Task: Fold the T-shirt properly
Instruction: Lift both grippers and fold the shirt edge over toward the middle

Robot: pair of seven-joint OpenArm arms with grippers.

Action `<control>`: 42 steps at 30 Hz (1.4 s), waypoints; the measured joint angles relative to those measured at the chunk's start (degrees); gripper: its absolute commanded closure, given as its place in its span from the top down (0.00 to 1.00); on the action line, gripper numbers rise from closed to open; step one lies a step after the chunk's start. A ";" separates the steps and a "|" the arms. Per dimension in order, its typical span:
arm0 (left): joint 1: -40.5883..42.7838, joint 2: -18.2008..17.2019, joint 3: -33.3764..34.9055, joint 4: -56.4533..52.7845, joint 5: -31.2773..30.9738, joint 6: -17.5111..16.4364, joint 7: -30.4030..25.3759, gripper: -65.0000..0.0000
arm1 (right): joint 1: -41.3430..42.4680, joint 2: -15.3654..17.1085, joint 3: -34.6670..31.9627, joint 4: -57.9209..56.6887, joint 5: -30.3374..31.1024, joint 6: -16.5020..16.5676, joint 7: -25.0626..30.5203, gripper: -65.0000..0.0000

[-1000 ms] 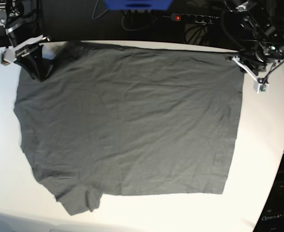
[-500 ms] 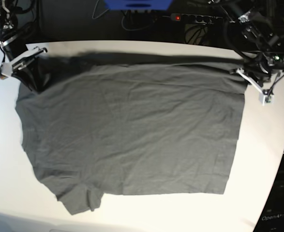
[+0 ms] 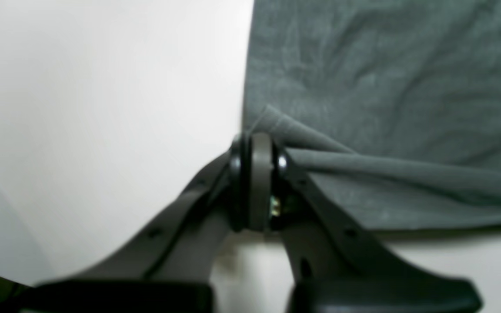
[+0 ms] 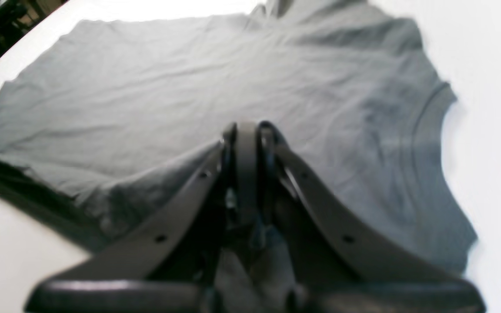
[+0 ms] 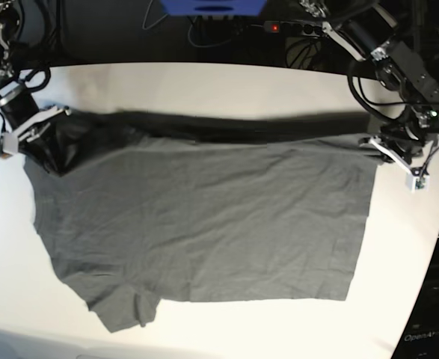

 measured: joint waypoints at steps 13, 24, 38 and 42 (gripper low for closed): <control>-5.62 -0.13 0.22 -1.33 0.02 -0.02 0.09 0.03 | 8.33 -0.09 -0.02 -0.28 -0.02 0.20 -7.67 0.00; -12.33 -1.29 2.01 -4.85 0.15 -0.02 -0.68 0.03 | 12.87 0.48 -0.07 -4.39 -0.02 0.11 -9.16 0.00; -13.60 -1.46 3.50 -13.03 0.26 0.00 -4.92 0.03 | 17.29 -1.31 0.04 -6.43 -9.64 0.39 -9.40 0.00; -13.62 -2.12 3.50 -13.53 -0.02 0.00 -4.94 0.03 | 17.33 -2.78 -0.07 -6.43 -13.20 0.76 -9.35 0.00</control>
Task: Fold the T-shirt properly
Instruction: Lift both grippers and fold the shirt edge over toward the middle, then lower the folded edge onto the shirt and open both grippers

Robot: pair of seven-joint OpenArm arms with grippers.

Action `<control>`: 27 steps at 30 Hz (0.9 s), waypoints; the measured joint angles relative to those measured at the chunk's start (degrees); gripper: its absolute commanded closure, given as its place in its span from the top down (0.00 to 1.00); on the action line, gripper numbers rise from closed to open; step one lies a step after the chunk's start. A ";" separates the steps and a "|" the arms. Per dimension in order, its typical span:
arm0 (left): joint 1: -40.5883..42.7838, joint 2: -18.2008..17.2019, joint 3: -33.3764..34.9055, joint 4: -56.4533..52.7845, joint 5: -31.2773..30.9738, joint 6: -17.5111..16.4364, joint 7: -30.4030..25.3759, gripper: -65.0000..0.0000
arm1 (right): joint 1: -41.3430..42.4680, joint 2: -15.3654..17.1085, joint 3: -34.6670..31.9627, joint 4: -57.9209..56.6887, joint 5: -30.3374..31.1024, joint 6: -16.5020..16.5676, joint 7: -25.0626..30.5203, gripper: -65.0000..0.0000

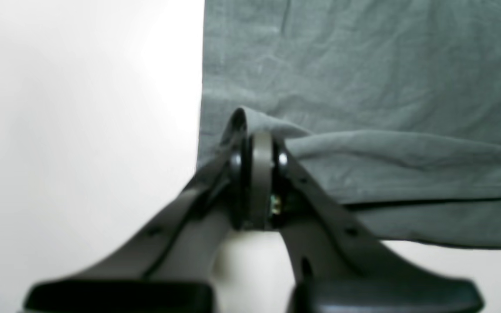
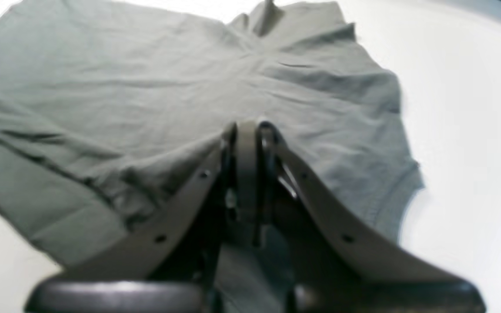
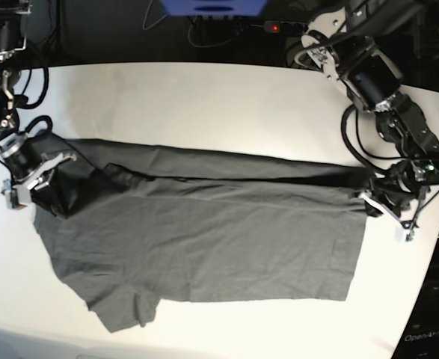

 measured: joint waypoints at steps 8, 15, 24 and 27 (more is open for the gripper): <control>-0.09 -1.14 -0.04 -0.02 0.00 -0.02 -0.02 0.03 | 3.39 -1.81 0.11 -0.70 -4.26 0.17 -0.07 0.00; -1.99 -1.46 0.00 0.04 0.00 0.00 -0.26 0.03 | 5.64 -1.40 0.11 -0.92 -4.31 0.11 -2.80 0.00; -2.71 -1.11 0.00 -1.42 0.24 0.02 -3.98 0.03 | 7.93 -0.59 0.04 -4.04 -4.37 0.31 -2.78 0.00; -2.64 -1.07 0.00 -3.78 0.46 0.00 -3.85 0.03 | 8.59 -0.57 -0.07 -6.38 -4.37 0.09 -2.73 0.00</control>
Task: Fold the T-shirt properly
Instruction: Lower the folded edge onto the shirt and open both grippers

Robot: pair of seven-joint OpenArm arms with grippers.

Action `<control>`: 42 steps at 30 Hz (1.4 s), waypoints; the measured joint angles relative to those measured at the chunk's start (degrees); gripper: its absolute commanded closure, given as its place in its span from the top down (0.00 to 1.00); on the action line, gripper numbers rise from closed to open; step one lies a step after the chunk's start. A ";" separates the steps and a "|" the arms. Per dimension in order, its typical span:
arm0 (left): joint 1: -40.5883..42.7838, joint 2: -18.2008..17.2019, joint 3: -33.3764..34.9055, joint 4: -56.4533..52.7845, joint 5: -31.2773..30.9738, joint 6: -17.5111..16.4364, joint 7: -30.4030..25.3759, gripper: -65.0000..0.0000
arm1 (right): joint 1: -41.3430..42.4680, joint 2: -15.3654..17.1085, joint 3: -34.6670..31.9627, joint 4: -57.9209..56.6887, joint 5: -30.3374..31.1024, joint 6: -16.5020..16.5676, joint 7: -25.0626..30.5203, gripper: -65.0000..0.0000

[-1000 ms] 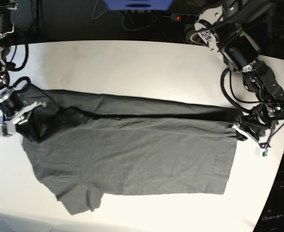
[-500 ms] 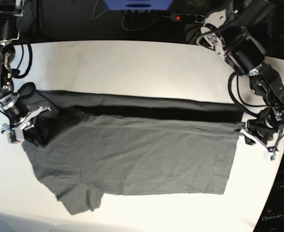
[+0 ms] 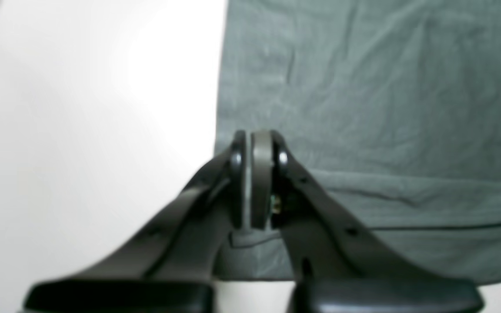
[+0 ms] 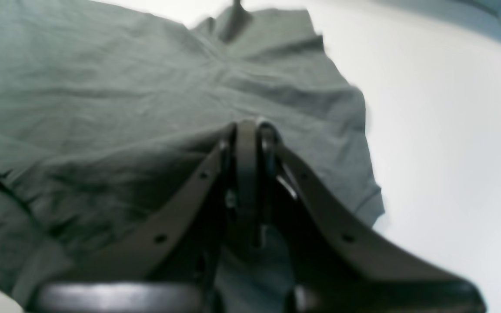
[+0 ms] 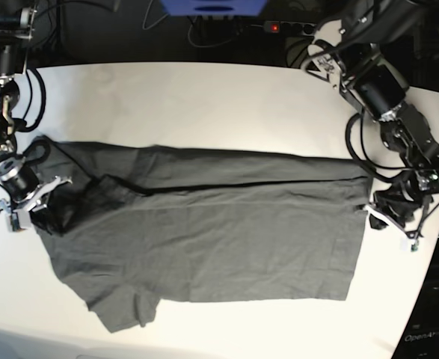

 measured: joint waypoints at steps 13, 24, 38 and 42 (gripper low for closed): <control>2.73 -0.37 0.66 -2.86 2.62 0.02 0.20 0.03 | 0.00 -1.09 -0.17 -0.87 -0.04 0.15 0.15 0.00; 2.97 -0.46 1.60 0.24 12.50 0.00 2.82 0.04 | -0.02 -1.09 -0.22 -0.85 -0.04 0.17 0.07 0.00; 2.82 0.17 1.62 4.02 12.44 0.00 8.26 0.49 | -0.17 -3.13 -0.04 -0.85 -6.84 0.02 0.09 0.00; 2.89 0.98 1.51 4.00 12.44 0.00 8.39 0.47 | -0.28 -4.83 -0.04 -0.83 -8.04 0.22 0.15 0.00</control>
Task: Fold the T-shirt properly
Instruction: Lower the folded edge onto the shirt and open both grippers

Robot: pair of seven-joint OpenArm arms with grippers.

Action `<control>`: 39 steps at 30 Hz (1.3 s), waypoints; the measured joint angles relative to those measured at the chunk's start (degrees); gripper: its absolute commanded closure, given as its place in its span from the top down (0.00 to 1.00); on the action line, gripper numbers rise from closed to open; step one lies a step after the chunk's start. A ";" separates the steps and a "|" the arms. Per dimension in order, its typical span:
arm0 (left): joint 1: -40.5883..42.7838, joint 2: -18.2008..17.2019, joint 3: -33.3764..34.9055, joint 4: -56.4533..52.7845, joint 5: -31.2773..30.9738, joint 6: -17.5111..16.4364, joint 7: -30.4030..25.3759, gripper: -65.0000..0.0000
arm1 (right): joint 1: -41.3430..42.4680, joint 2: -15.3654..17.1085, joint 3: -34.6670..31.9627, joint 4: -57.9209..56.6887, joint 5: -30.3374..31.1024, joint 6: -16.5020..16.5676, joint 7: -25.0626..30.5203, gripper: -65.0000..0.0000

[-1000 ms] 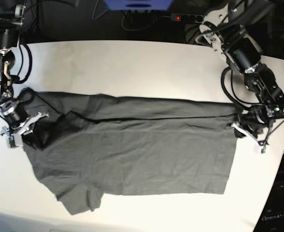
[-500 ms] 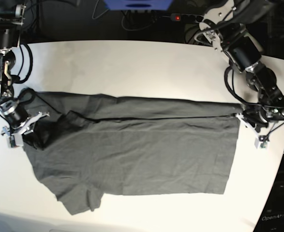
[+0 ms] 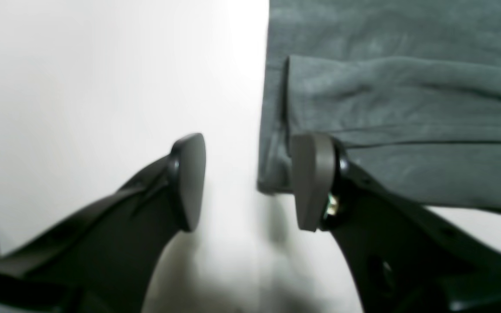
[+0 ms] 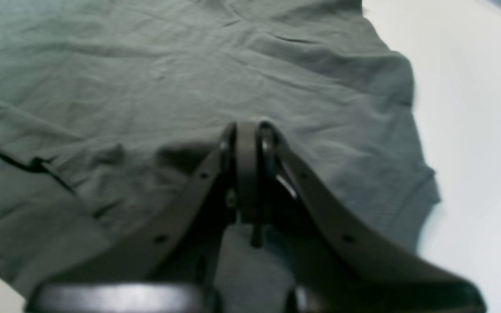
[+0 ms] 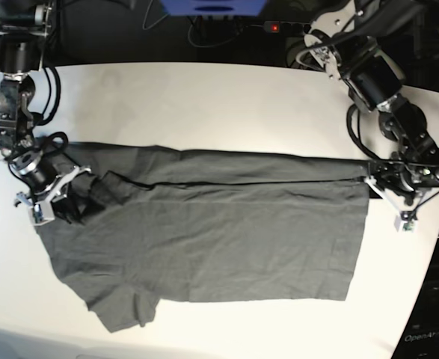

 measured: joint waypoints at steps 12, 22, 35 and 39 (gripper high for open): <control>-2.14 0.31 -0.02 -6.05 0.00 0.00 -0.61 0.47 | -0.15 0.09 -0.11 0.04 0.00 -0.07 -0.02 0.00; -2.29 1.73 -0.02 -7.56 0.02 -0.02 -3.72 0.47 | -1.16 0.09 -0.11 0.13 -0.13 -0.09 0.15 0.00; -2.27 1.40 -0.28 -7.56 0.02 0.00 -3.72 0.47 | -1.31 0.09 -0.11 0.15 -0.39 -0.07 0.22 0.00; -2.27 1.40 -0.28 -7.56 0.02 0.00 -3.72 0.47 | -1.29 0.09 -0.11 0.15 -0.42 -0.07 0.24 0.00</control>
